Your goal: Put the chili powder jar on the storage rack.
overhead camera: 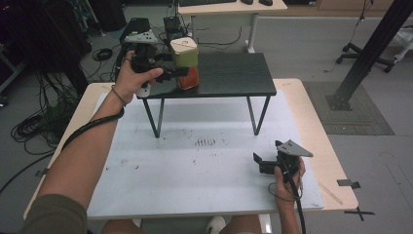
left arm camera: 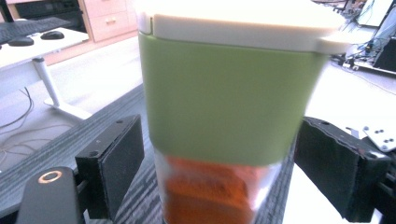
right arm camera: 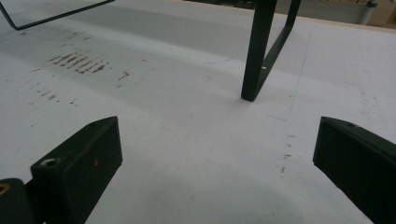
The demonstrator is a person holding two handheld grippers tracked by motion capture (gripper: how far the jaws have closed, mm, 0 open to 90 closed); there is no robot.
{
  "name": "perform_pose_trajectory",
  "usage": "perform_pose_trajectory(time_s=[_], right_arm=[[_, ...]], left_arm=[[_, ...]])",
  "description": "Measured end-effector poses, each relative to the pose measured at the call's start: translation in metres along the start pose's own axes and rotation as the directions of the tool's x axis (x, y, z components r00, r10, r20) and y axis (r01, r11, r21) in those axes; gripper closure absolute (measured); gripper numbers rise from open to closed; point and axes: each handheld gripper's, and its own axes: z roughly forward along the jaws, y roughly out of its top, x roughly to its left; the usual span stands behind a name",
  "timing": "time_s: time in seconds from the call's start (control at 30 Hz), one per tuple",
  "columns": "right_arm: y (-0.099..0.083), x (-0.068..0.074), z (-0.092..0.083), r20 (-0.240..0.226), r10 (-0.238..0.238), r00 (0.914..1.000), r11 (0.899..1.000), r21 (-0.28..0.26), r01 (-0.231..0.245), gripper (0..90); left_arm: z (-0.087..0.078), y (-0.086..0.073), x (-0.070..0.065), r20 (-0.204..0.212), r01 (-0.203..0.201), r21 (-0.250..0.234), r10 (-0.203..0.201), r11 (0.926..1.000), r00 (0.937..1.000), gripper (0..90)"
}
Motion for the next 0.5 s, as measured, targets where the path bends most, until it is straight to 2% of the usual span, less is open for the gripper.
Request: perform_pose_trajectory(time_s=[0.23, 0.5], right_arm=[[0.0, 0.0, 0.0, 0.008, -0.006, 1.0, 1.0, 0.001, 0.006, 1.2], [0.0, 0.0, 0.0, 0.011, -0.006, 0.9999, 1.0, 0.004, 0.005, 1.2]], left_arm=[[-0.019, -0.007, -0.002, -0.008, 0.013, 0.004, -0.013, 0.9999, 0.9999, 15.3], [-0.037, -0.013, -0.008, -0.024, 0.008, -0.003, -0.008, 1.0, 0.9997, 14.1]])
